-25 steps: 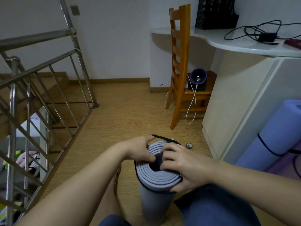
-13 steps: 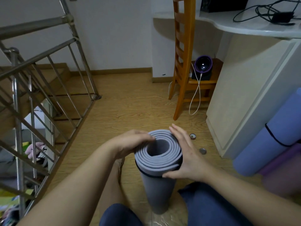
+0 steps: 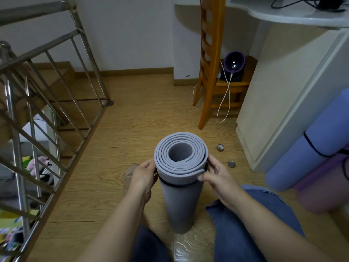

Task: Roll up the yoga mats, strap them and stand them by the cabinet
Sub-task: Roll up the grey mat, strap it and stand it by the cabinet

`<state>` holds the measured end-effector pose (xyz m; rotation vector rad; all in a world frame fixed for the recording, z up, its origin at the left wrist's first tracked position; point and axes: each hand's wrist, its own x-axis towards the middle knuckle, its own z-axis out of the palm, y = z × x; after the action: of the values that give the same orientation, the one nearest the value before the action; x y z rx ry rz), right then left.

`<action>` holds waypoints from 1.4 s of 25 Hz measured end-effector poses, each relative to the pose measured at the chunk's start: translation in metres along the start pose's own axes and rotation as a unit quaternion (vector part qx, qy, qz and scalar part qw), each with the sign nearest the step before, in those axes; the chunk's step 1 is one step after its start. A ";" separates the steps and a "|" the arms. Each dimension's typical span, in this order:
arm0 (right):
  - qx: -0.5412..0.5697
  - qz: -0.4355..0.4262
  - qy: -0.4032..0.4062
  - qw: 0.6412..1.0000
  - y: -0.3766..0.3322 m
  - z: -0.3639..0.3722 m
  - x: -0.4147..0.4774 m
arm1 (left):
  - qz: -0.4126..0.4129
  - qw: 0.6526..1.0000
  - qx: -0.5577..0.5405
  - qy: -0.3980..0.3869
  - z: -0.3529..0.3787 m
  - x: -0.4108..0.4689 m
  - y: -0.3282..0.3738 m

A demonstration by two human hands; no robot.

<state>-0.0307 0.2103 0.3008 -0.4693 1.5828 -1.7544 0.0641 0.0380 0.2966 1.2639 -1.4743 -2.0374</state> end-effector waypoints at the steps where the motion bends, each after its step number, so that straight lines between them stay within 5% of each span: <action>1: 0.062 0.009 0.023 0.998 -0.001 -0.001 0.002 | -0.002 1.000 0.017 -0.014 -0.002 -0.003 -0.003; 3: 0.116 0.022 0.092 0.989 0.001 -0.001 0.006 | 0.012 0.997 0.057 -0.042 -0.007 -0.007 -0.003; 8: -0.012 0.042 0.254 0.966 0.006 0.009 0.011 | -0.005 0.987 0.156 -0.041 -0.012 -0.017 0.012; 12: -0.024 0.152 0.181 0.971 -0.026 -0.004 0.015 | -0.063 0.981 0.166 -0.076 -0.013 -0.019 0.020; 16: -0.088 0.165 0.165 0.968 -0.032 -0.015 0.026 | -0.106 0.986 0.091 -0.097 -0.009 -0.010 0.010; 24: -0.144 0.184 0.213 0.949 0.052 -0.015 0.040 | -0.102 0.990 0.096 0.023 -0.009 0.017 -0.040; 35: -0.181 0.203 0.229 0.935 0.085 -0.017 0.096 | -0.138 0.974 0.162 0.076 -0.006 0.088 -0.082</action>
<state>-0.0846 0.1551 0.1976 0.1202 2.1645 -1.3119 0.0388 0.0081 0.1827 1.8016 -1.6858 -1.8555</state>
